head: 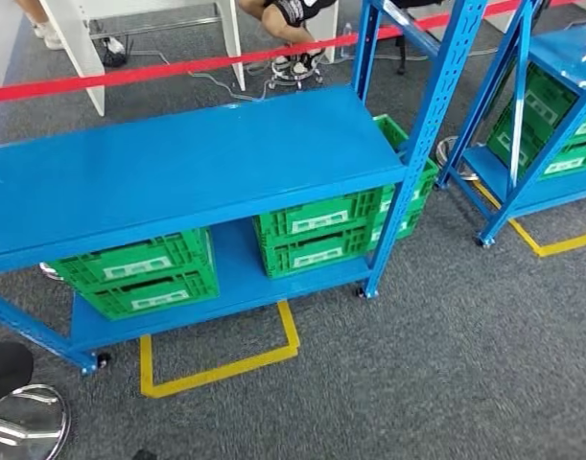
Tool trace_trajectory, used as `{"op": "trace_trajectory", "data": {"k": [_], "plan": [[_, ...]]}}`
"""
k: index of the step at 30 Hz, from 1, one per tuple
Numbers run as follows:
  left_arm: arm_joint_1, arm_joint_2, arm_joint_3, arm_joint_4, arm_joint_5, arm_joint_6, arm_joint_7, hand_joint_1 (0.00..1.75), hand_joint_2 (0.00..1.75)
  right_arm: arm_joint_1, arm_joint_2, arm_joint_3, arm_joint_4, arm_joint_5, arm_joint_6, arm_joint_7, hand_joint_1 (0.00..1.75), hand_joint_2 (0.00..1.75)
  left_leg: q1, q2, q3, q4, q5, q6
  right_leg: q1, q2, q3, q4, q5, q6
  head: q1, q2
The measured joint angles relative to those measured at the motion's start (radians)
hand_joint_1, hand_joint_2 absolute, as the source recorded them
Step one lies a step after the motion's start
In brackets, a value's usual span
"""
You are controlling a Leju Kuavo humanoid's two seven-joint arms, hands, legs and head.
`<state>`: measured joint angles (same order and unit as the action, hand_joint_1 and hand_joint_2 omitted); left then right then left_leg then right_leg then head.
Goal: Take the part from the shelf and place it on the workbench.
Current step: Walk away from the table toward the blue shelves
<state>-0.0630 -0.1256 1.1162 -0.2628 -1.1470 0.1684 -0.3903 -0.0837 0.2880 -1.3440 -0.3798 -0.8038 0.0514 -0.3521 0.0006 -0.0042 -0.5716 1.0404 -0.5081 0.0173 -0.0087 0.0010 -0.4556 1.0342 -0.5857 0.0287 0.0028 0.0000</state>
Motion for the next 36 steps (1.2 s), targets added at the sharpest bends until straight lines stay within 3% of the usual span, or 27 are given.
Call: {"op": "trace_trajectory", "data": {"k": [2, 5, 6, 7, 9, 10, 11, 14, 17, 20, 21, 22, 23, 25, 27, 29, 32, 35, 36], "plan": [[-0.002, 0.000, 0.001, 0.000, -0.002, 0.001, 0.000, 0.00, 0.00, -0.002, 0.000, 0.000, 0.000, -0.002, 0.000, -0.002, 0.00, 0.00, 0.005, 0.000, 0.019, -0.007, 0.011, 0.009, -0.001, 0.000, -0.020, 0.054, -0.024, 0.007, 0.004, 0.000], [-0.007, 0.000, 0.002, 0.000, -0.004, 0.004, 0.000, 0.00, 0.00, -0.003, 0.000, 0.002, 0.000, -0.002, 0.000, -0.004, 0.00, 0.00, 0.006, 0.000, 0.024, -0.008, 0.001, 0.014, -0.002, 0.000, -0.135, 0.220, -0.097, 0.013, 0.009, 0.000], [-0.006, -0.001, 0.002, 0.000, -0.004, 0.005, 0.001, 0.00, 0.00, -0.002, 0.000, 0.002, 0.000, -0.002, -0.001, -0.004, 0.00, 0.00, 0.006, 0.000, 0.028, -0.008, -0.003, 0.014, -0.002, 0.000, -0.166, 0.249, -0.103, 0.015, 0.009, 0.000], [-0.005, -0.001, 0.002, 0.000, -0.005, 0.006, 0.002, 0.00, 0.00, 0.000, -0.001, 0.002, 0.000, -0.002, -0.001, -0.005, 0.00, 0.00, 0.006, -0.001, 0.033, -0.008, -0.008, 0.013, -0.002, 0.000, -0.181, 0.246, -0.086, 0.017, 0.010, 0.000], [-0.003, -0.002, 0.003, 0.000, -0.005, 0.010, 0.004, 0.00, 0.00, 0.002, -0.002, 0.002, 0.000, -0.002, -0.001, -0.007, 0.00, 0.00, 0.008, -0.002, 0.049, -0.008, -0.020, 0.007, -0.003, -0.001, -0.165, 0.147, 0.003, 0.017, 0.010, 0.000], [-0.004, -0.003, 0.003, 0.000, -0.005, 0.013, 0.005, 0.00, 0.00, 0.002, -0.002, 0.002, 0.001, -0.002, -0.001, -0.007, 0.00, 0.00, 0.008, -0.003, 0.056, -0.007, -0.027, 0.002, -0.002, -0.002, -0.151, 0.092, 0.035, 0.015, 0.010, 0.000], [-0.006, -0.003, 0.004, 0.000, -0.005, 0.015, 0.006, 0.00, 0.00, 0.001, -0.002, 0.002, 0.001, -0.002, -0.001, -0.007, 0.00, 0.00, 0.007, -0.003, 0.060, -0.007, -0.032, -0.004, 0.000, -0.004, -0.140, 0.051, 0.049, 0.009, 0.010, 0.000], [-0.009, -0.005, 0.006, 0.000, -0.004, 0.021, 0.008, 0.00, 0.00, 0.003, -0.003, 0.002, 0.002, -0.005, -0.002, -0.008, 0.00, 0.00, 0.005, -0.002, 0.067, -0.003, -0.041, -0.022, 0.004, -0.008, -0.126, 0.025, 0.054, -0.015, 0.009, 0.000], [-0.011, -0.006, 0.008, 0.000, -0.005, 0.023, 0.009, 0.00, 0.00, 0.005, -0.003, 0.002, 0.003, -0.009, -0.001, -0.009, 0.00, 0.00, 0.007, -0.001, 0.057, 0.037, -0.067, -0.036, -0.001, -0.007, -0.107, 0.016, 0.065, -0.030, 0.004, 0.000], [-0.013, -0.009, 0.009, 0.000, -0.005, 0.024, 0.010, 0.00, 0.00, 0.000, -0.003, 0.002, 0.003, -0.009, -0.001, -0.010, 0.00, 0.00, 0.010, 0.000, -0.032, 0.196, -0.143, -0.048, 0.000, -0.007, -0.102, 0.013, 0.063, -0.038, -0.001, 0.000], [-0.012, -0.009, 0.009, 0.000, -0.005, 0.024, 0.010, 0.00, 0.00, 0.000, -0.003, 0.002, 0.003, -0.009, -0.001, -0.010, 0.00, 0.00, 0.010, 0.000, -0.061, 0.236, -0.151, -0.049, 0.001, -0.007, -0.100, 0.013, 0.061, -0.040, -0.001, 0.000], [-0.011, -0.009, 0.009, 0.000, -0.005, 0.024, 0.011, 0.00, 0.00, 0.001, -0.003, 0.002, 0.003, -0.010, -0.001, -0.010, 0.00, 0.00, 0.010, 0.000, -0.076, 0.246, -0.139, -0.047, 0.003, -0.006, -0.097, 0.013, 0.058, -0.041, -0.001, 0.000], [-0.010, -0.009, 0.009, 0.000, -0.006, 0.024, 0.012, 0.00, 0.00, 0.002, -0.003, 0.002, 0.003, -0.010, -0.001, -0.010, 0.00, 0.00, 0.009, 0.000, -0.075, 0.223, -0.108, -0.043, 0.004, -0.006, -0.093, 0.013, 0.056, -0.041, -0.002, 0.000], [-0.009, -0.008, 0.009, 0.000, -0.007, 0.024, 0.013, 0.00, 0.00, 0.001, -0.003, 0.002, 0.003, -0.011, -0.001, -0.010, 0.00, 0.00, 0.003, 0.000, -0.042, 0.115, -0.023, -0.026, 0.008, -0.005, -0.087, 0.012, 0.051, -0.041, -0.001, 0.000], [-0.011, -0.007, 0.009, 0.000, -0.011, 0.024, 0.014, 0.00, 0.00, 0.000, -0.003, 0.002, 0.003, -0.011, -0.001, -0.010, 0.00, 0.00, -0.005, 0.001, -0.019, 0.040, -0.015, -0.007, 0.009, -0.005, -0.085, 0.012, 0.047, -0.038, -0.002, 0.000], [-0.009, -0.006, 0.010, 0.000, -0.013, 0.025, 0.015, 0.00, 0.00, -0.001, -0.003, 0.002, 0.004, -0.011, -0.001, -0.010, 0.00, 0.00, -0.011, -0.001, -0.016, 0.019, -0.027, 0.005, 0.011, -0.006, -0.086, 0.010, 0.042, -0.028, -0.005, 0.000], [-0.008, -0.008, 0.010, 0.000, -0.014, 0.025, 0.015, 0.00, 0.00, -0.001, -0.003, 0.002, 0.004, -0.011, -0.001, -0.010, 0.00, 0.00, -0.001, -0.004, 0.004, -0.015, 0.020, 0.009, 0.012, -0.003, -0.092, 0.036, 0.014, -0.011, -0.004, 0.000], [-0.013, -0.010, 0.011, 0.000, -0.016, 0.025, 0.015, 0.00, 0.00, -0.001, -0.005, 0.002, 0.004, -0.011, -0.001, -0.011, 0.00, 0.00, 0.003, -0.004, 0.008, -0.023, 0.025, 0.011, 0.006, -0.002, -0.171, 0.193, -0.074, 0.005, -0.002, 0.000], [-0.013, -0.012, 0.011, 0.000, -0.016, 0.025, 0.015, 0.00, 0.00, -0.001, -0.005, 0.002, 0.004, -0.011, -0.001, -0.011, 0.00, 0.00, 0.003, -0.004, 0.008, -0.022, 0.024, 0.011, 0.003, -0.002, -0.197, 0.240, -0.090, 0.010, -0.002, 0.000]]}}
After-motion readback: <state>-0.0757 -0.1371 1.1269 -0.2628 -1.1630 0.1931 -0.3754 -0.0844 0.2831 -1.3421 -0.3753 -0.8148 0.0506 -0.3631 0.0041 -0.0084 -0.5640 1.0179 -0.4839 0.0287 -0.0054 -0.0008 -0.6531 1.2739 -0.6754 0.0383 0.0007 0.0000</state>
